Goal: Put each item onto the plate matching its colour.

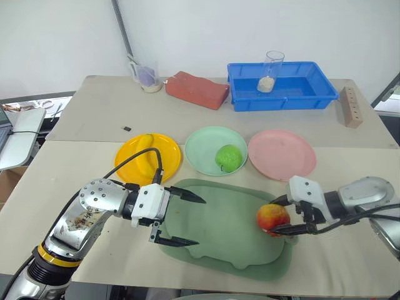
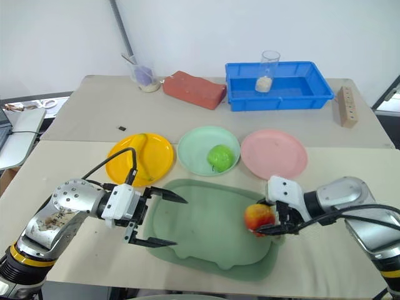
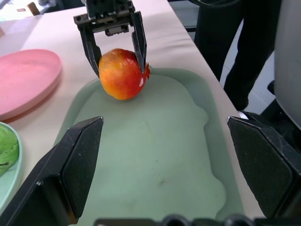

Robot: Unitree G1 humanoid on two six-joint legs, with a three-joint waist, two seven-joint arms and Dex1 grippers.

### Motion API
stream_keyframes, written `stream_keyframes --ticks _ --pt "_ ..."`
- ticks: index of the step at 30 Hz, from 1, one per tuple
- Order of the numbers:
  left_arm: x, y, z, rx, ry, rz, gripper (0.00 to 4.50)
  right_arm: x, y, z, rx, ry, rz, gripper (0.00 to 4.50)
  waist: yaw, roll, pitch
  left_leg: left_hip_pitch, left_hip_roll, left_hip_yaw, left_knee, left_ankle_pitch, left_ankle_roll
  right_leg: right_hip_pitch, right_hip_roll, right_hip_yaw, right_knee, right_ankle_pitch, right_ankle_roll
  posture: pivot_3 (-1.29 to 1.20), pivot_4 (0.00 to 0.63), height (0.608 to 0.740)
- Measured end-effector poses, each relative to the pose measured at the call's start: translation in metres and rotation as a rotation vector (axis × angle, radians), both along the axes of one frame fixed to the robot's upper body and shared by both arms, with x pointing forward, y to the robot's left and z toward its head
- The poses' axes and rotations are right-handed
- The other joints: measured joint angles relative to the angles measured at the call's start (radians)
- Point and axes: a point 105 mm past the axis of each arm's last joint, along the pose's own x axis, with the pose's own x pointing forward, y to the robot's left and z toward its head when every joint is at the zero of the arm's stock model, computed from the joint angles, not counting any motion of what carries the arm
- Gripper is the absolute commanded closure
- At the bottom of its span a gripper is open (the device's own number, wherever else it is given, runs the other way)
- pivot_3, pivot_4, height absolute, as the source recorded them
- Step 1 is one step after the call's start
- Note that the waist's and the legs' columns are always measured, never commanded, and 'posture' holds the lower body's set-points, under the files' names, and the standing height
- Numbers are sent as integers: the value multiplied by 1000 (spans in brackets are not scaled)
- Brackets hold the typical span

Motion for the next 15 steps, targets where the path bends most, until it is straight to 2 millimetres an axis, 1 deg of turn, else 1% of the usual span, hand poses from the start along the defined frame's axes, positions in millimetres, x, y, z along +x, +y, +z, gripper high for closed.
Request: stream_keyframes --ticks 2,4,6,7,9,12,15 --pt "10 -3 6 -51 13 57 0 22 -5 21 50 -81 -92 1546 1 0 0 0 0 0 0 0 0 0 0 0 0 1 0 0 150 740" --pt "27 -4 16 -112 27 138 0 49 -14 40 121 -159 -225 1546 3 -1 0 0 0 0 1 0 0 0 0 -1 0 1 0 0 150 740" --pt "43 -7 27 -172 50 212 0 76 -24 50 174 -223 -365 1546 5 -1 0 -1 0 0 1 0 0 0 0 -1 0 1 1 0 150 740" --pt "49 -9 31 -200 64 242 0 87 -31 51 180 -245 -432 1546 6 -1 0 -1 -1 0 1 0 0 0 0 0 0 1 1 0 150 740" --pt "59 -13 36 -242 80 299 0 103 -44 47 176 -261 -542 1546 7 0 -1 -2 -1 0 1 0 0 0 0 0 0 1 1 0 150 740" --pt "70 -20 39 -286 108 362 0 118 -55 31 149 -244 -652 1546 6 1 -1 -3 -1 0 1 0 1 2 0 0 2 1 1 0 150 740" --pt "76 -25 44 -304 118 389 0 128 -61 20 135 -214 -713 1546 4 2 -1 -2 -2 0 1 0 0 2 1 1 4 1 1 0 150 740"
